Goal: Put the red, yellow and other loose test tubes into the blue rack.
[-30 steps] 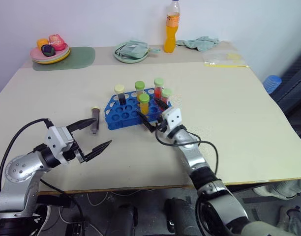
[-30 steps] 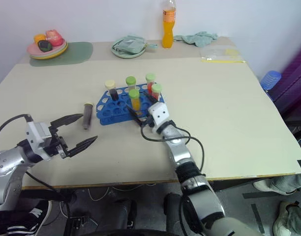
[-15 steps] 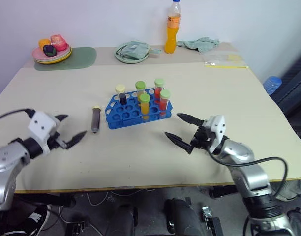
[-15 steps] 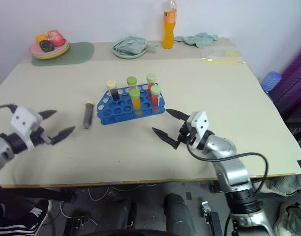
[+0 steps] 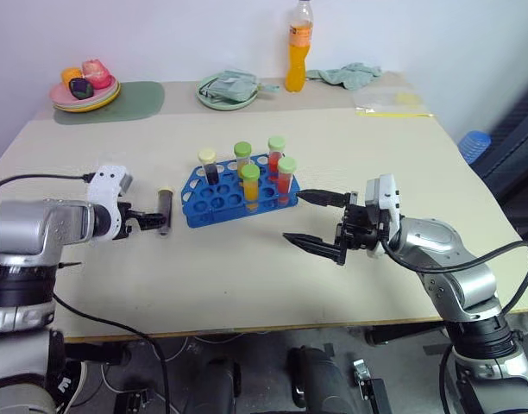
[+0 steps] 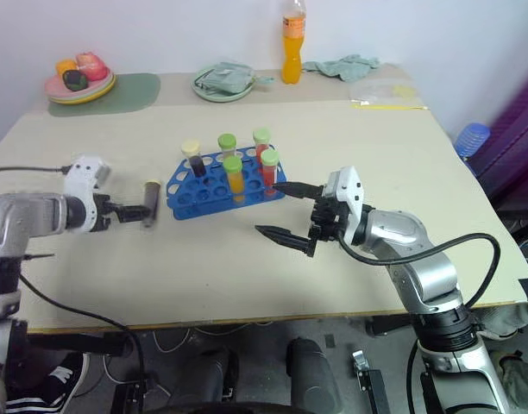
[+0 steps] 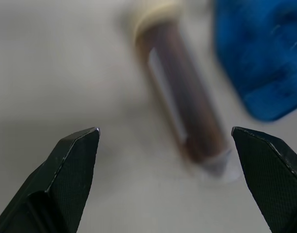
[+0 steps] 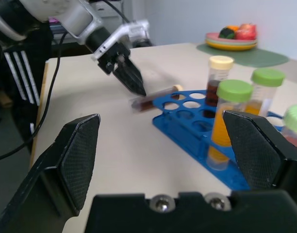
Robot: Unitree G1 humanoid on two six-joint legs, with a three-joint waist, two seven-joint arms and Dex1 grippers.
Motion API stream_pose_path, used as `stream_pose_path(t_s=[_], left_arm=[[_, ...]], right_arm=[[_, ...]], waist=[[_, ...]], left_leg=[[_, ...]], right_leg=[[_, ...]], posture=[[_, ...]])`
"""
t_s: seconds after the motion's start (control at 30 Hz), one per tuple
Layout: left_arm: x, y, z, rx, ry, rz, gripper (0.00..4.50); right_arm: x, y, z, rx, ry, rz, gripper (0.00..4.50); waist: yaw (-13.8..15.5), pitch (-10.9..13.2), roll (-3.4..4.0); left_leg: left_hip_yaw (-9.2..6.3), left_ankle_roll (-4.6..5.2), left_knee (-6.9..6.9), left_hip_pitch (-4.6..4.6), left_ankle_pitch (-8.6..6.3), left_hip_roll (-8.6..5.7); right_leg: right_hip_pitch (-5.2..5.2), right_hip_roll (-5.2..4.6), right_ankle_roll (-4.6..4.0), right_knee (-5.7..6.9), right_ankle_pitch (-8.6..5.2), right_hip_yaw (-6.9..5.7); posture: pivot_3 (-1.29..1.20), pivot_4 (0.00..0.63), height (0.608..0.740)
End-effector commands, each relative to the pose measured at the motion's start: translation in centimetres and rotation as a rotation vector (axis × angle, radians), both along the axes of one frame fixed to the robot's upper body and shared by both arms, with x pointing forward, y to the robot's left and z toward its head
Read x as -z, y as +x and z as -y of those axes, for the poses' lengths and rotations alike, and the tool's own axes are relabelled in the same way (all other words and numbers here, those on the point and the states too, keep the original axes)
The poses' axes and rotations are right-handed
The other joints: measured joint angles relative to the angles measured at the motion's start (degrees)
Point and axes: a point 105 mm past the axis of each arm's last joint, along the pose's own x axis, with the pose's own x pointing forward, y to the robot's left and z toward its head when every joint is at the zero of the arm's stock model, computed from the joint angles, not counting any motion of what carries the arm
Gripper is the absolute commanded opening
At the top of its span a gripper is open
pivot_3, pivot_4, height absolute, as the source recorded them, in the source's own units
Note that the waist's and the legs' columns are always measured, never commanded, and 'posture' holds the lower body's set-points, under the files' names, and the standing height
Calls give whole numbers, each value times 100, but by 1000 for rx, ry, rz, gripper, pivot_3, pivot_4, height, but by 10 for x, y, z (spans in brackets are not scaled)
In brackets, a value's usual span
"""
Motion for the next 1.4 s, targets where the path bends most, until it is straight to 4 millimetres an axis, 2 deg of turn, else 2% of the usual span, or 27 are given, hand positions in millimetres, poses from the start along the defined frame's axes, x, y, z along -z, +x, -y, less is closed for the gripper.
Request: stream_pose_path(t_s=[0.03, 0.1, 0.2, 0.3, 0.4, 0.6, 0.87, 1.07, 1.17, 1.23, 1.33, 1.37, 1.4], left_arm=[[-15, 9, 0, -38, -26, -22, 4500], [-18, 16, 11, 3, -22, -36, 4500], [-21, 23, 17, 14, -38, -50, 4500], [-23, 28, 16, 16, -11, -46, 4500], [-16, 28, 10, -39, -30, -90, 4500], [-22, 45, 7, -84, -59, -75, 4500], [-17, 48, 20, -63, -129, -174, 4500], [-10, 51, 17, -74, -116, -186, 4500], [-4, 52, 11, -94, -88, -184, 3609], [-2, 52, 9, -106, -88, -187, 2710], [-2, 52, 8, -108, -94, -182, 1122], [-3, 53, 5, -122, -93, -178, 828], [-5, 53, 2, -138, -97, -166, 828]], right_arm=[[-10, -15, -1, -73, 6, 32, 4447], [-6, -22, 4, -111, -29, 35, 4447], [-3, -25, 7, -120, -43, 30, 4447], [-3, -25, 8, -116, -44, 27, 4447], [-3, -25, 8, -112, -43, 31, 4447], [6, -32, 13, -128, -64, 12, 4447], [10, -41, 12, -163, -79, -5, 4447], [7, -42, 10, -160, -84, 2, 4447], [7, -41, 11, -151, -88, 6, 4500], [7, -39, 12, -141, -91, 9, 4500], [7, -38, 12, -132, -93, 9, 4500], [7, -37, 11, -129, -93, 12, 4500], [7, -37, 11, -125, -92, 13, 4500]], waist=[[12, 0, 0], [80, 0, 0], [130, 0, 0], [113, 0, 0], [112, 0, 0], [153, 0, -2], [121, 0, -3], [116, 0, -4], [117, 0, -4], [122, 0, -4], [130, 0, -5], [129, 0, -5], [126, 0, -4]], left_leg=[[1, 0, 1, 0, 0, -2], [2, -1, 1, -2, 0, -4], [8, -2, 3, -3, 1, -8], [7, -6, 3, -2, 3, -6], [7, -9, 3, -1, 5, -5], [7, -10, 5, -6, 5, -8], [10, -10, 6, -4, 5, -10], [9, -10, 6, -4, 5, -8], [10, -10, 7, -4, 5, -9], [9, -10, 7, -3, 5, -8], [10, -10, 7, -4, 5, -9], [10, -10, 7, -3, 5, -9], [10, -10, 7, -3, 5, -9]], right_leg=[[0, -2, 0, 1, 0, 0], [1, -6, 0, -1, 0, 1], [1, -9, 1, -6, 0, 3], [1, -8, 1, -5, 0, 3], [0, -6, 1, -2, 0, 4], [0, -9, 1, -4, 0, 2], [0, -8, 2, -1, 0, 1], [0, -6, 2, 0, 0, 1], [0, -7, 2, 0, 0, 1], [0, -7, 2, 1, 0, 1], [0, -8, 2, 1, 0, 1], [0, -8, 2, 1, 0, 1], [1, -8, 2, 2, 0, 1]], posture=[[0, 150, 740], [0, 150, 740], [0, 150, 740], [0, 150, 740], [0, 150, 740], [0, 150, 740], [0, 150, 740], [0, 150, 740], [0, 150, 740], [0, 150, 740], [0, 150, 740], [0, 150, 740], [0, 150, 740]])
